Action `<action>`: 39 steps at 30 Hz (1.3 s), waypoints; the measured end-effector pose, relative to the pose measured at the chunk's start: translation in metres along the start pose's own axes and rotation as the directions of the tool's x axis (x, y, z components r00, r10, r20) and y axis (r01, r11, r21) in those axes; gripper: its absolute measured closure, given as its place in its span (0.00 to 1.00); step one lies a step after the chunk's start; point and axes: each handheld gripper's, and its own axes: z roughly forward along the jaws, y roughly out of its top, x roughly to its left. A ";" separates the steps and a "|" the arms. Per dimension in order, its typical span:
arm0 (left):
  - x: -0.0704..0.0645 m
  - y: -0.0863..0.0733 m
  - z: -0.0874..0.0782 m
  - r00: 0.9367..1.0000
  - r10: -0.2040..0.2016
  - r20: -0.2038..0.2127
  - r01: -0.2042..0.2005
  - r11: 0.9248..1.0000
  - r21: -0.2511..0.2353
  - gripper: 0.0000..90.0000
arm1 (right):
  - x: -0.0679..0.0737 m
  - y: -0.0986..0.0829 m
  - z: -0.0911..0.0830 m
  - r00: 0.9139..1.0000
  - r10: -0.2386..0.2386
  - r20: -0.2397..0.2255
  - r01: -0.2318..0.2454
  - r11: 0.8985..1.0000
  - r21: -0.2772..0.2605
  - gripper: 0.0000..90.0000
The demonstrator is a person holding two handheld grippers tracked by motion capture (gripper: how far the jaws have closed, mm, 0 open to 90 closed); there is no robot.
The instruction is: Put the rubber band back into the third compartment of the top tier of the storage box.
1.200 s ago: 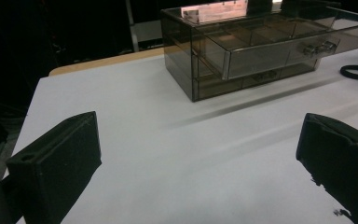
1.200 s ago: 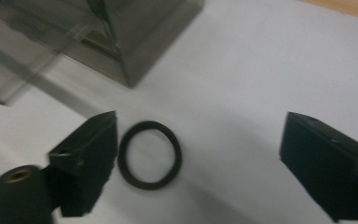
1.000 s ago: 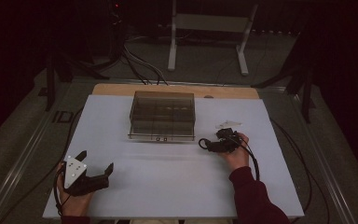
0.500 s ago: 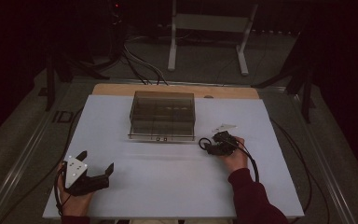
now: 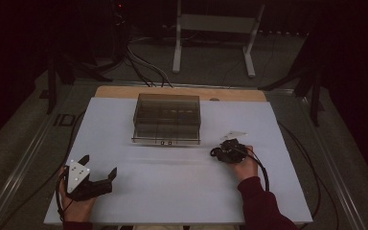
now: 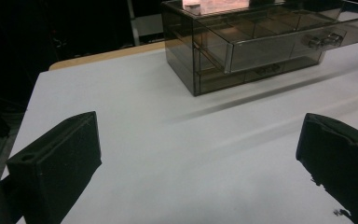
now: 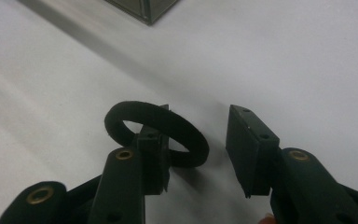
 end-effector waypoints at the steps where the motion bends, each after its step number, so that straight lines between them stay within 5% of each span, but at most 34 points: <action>1: 0.000 0.000 0.000 1.000 0.001 -0.001 -0.001 1.000 0.001 0.01 | 0.000 0.000 0.000 1.000 0.004 -0.001 -0.004 1.000 0.000 0.68; 11: 0.000 0.000 0.001 1.000 0.004 0.001 -0.004 1.000 0.004 0.01 | 0.002 0.003 -0.010 1.000 -0.011 -0.023 0.010 0.998 -0.054 0.94; 39: -0.001 -0.001 0.002 1.000 0.005 0.003 -0.005 1.000 0.008 0.01 | -0.002 0.012 -0.032 1.000 0.006 0.012 -0.005 0.995 -0.103 0.96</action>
